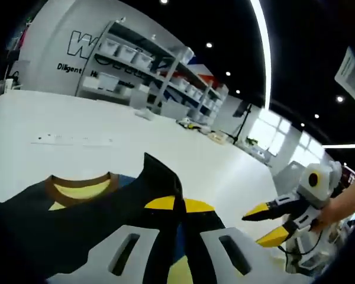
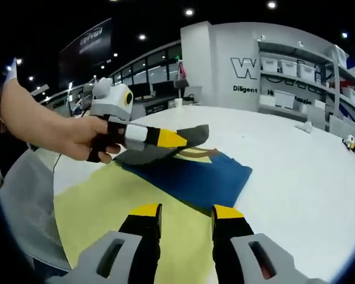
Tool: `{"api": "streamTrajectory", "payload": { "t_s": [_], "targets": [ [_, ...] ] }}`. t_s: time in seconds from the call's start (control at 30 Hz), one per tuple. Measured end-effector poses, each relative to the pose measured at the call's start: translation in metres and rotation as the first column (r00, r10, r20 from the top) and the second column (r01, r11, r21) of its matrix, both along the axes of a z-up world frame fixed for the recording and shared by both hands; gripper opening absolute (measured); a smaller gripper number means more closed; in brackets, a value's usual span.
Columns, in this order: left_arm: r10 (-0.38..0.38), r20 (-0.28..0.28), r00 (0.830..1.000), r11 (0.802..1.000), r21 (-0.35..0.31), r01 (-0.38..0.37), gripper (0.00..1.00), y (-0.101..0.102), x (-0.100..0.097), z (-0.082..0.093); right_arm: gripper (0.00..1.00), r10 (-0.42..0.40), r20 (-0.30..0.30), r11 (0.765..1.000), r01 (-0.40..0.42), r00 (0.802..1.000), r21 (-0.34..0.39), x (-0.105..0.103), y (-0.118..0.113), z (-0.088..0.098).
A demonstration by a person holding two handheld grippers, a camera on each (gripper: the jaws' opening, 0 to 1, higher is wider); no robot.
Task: Fold the garment on the visible template until the final outline fits inside the template.
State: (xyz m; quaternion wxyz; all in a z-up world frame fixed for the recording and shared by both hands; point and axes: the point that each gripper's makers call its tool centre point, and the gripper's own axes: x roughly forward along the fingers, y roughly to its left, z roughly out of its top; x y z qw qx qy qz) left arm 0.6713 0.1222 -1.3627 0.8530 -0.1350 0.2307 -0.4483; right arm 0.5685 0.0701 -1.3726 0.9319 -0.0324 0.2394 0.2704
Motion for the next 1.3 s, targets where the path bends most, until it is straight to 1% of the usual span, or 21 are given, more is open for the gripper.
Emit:
{"api": "streamTrajectory", "payload": {
  "t_s": [0.1, 0.23, 0.3, 0.37, 0.47, 0.5, 0.53, 0.6, 0.7, 0.73, 0.77, 0.8, 0.87, 0.93, 0.97, 1.03, 1.1, 1.13, 1.2, 1.27, 1.3],
  "targets": [
    [-0.021, -0.022, 1.0, 1.0, 0.012, 0.021, 0.02, -0.008, -0.008, -0.01, 0.28, -0.004, -0.003, 1.0, 0.004, 1.0, -0.002, -0.001, -0.004, -0.001],
    [-0.033, -0.034, 0.999, 0.999, 0.035, 0.034, 0.02, -0.012, -0.013, -0.019, 0.29, -0.013, -0.007, 1.0, 0.013, 1.0, -0.003, -0.002, -0.01, 0.0],
    [-0.025, -0.046, 0.999, 0.999, 0.028, 0.026, 0.02, -0.013, -0.012, -0.021, 0.29, -0.015, -0.008, 1.0, 0.015, 1.0, -0.005, -0.001, -0.012, -0.001],
    [-0.011, -0.045, 0.999, 0.999, 0.035, 0.013, 0.02, -0.014, -0.011, -0.023, 0.29, -0.017, -0.01, 1.0, 0.017, 1.0, -0.004, -0.001, -0.013, -0.001],
    [-0.013, -0.061, 0.998, 1.0, 0.012, 0.014, 0.03, -0.022, -0.014, -0.023, 0.3, -0.016, -0.013, 1.0, 0.015, 1.0, -0.005, -0.002, -0.013, -0.001],
    [-0.018, -0.065, 0.998, 1.0, 0.006, 0.019, 0.06, -0.024, -0.016, -0.022, 0.31, -0.014, -0.014, 1.0, 0.014, 1.0, -0.003, -0.002, -0.012, -0.001],
    [-0.046, -0.071, 0.996, 0.999, -0.003, 0.046, 0.1, -0.029, -0.024, -0.021, 0.31, -0.011, -0.015, 1.0, 0.011, 1.0, -0.004, -0.003, -0.011, -0.001],
    [-0.064, -0.059, 0.996, 0.998, 0.007, 0.065, 0.17, -0.03, -0.03, -0.019, 0.32, -0.001, -0.017, 1.0, 0.001, 1.0, -0.004, -0.004, -0.009, -0.002],
    [-0.087, -0.058, 0.995, 0.996, 0.007, 0.087, 0.19, -0.024, -0.04, -0.013, 0.32, 0.011, -0.019, 1.0, -0.011, 1.0, -0.006, -0.006, -0.007, -0.002],
    [-0.105, -0.033, 0.994, 0.994, 0.01, 0.106, 0.19, -0.019, -0.044, -0.007, 0.32, 0.017, -0.017, 1.0, -0.017, 1.0, -0.004, -0.007, -0.005, -0.002],
    [-0.12, -0.026, 0.992, 0.993, 0.009, 0.12, 0.18, -0.015, -0.048, -0.003, 0.32, 0.021, -0.017, 1.0, -0.021, 1.0, -0.005, -0.007, -0.005, -0.002],
    [-0.131, -0.008, 0.991, 0.991, 0.011, 0.131, 0.18, -0.006, -0.051, 0.002, 0.32, 0.027, -0.018, 1.0, -0.027, 0.999, -0.004, -0.009, -0.004, -0.002],
    [-0.155, 0.004, 0.988, 0.988, 0.024, 0.155, 0.16, 0.011, -0.059, 0.005, 0.32, 0.051, -0.013, 0.999, -0.051, 0.999, -0.004, -0.012, -0.002, -0.002],
    [-0.185, 0.031, 0.982, 0.981, 0.072, 0.183, 0.16, 0.031, -0.067, 0.006, 0.32, 0.067, -0.021, 0.998, -0.067, 0.998, -0.007, -0.016, 0.0, -0.004],
    [-0.198, 0.031, 0.98, 0.977, 0.079, 0.195, 0.17, 0.039, -0.072, 0.007, 0.32, 0.077, -0.03, 0.997, -0.077, 0.997, -0.003, -0.019, 0.001, -0.006],
    [-0.24, 0.041, 0.97, 0.963, 0.136, 0.233, 0.18, 0.058, -0.085, 0.006, 0.32, 0.101, -0.026, 0.995, -0.101, 0.995, -0.002, -0.025, 0.005, -0.007],
    [-0.264, 0.061, 0.963, 0.956, 0.151, 0.252, 0.18, 0.071, -0.096, 0.01, 0.32, 0.127, -0.031, 0.992, -0.127, 0.991, -0.008, -0.031, 0.006, -0.01],
    [-0.283, 0.064, 0.957, 0.947, 0.173, 0.269, 0.18, 0.082, -0.105, 0.011, 0.32, 0.141, -0.032, 0.99, -0.141, 0.99, -0.008, -0.034, 0.008, -0.011],
    [-0.303, 0.062, 0.951, 0.94, 0.187, 0.287, 0.18, 0.094, -0.118, 0.014, 0.31, 0.172, -0.038, 0.985, -0.172, 0.984, -0.002, -0.042, 0.012, -0.013],
    [-0.331, 0.061, 0.942, 0.926, 0.213, 0.311, 0.19, 0.11, -0.134, 0.013, 0.31, 0.213, -0.038, 0.977, -0.214, 0.976, -0.017, -0.051, 0.016, -0.015],
    [-0.363, 0.051, 0.93, 0.911, 0.227, 0.343, 0.18, 0.118, -0.145, 0.011, 0.31, 0.234, -0.038, 0.972, -0.235, 0.972, -0.023, -0.056, 0.017, -0.016]
  ]
}}
